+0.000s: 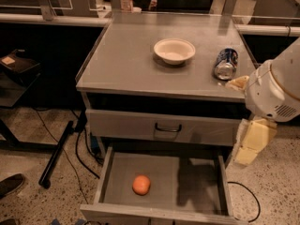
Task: Pick orange from middle drawer and place on counter
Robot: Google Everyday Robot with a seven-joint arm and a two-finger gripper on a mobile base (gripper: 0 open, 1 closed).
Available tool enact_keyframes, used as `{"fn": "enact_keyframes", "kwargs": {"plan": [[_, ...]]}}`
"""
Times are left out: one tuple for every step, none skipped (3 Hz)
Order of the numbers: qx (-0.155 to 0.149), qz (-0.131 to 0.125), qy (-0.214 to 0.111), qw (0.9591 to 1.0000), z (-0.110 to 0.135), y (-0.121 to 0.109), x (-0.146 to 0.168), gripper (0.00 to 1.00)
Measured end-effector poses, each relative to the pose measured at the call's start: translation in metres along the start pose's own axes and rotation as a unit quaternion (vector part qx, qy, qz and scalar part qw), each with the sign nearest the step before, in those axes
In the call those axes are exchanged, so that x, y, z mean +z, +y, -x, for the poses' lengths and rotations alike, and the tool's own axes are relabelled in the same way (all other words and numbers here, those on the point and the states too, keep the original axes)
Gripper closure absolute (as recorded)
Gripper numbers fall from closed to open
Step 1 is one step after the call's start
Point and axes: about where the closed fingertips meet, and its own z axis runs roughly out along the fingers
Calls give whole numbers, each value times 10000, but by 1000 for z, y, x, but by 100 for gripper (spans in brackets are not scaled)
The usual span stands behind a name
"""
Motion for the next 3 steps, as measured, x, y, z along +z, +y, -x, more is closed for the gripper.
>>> {"fn": "enact_keyframes", "kwargs": {"plan": [[0,0,0,10000,0,0,0,0],[87,92,-90,9999,0,4,13,0],[297,408,-229,9985,-4,9,76,0]]}}
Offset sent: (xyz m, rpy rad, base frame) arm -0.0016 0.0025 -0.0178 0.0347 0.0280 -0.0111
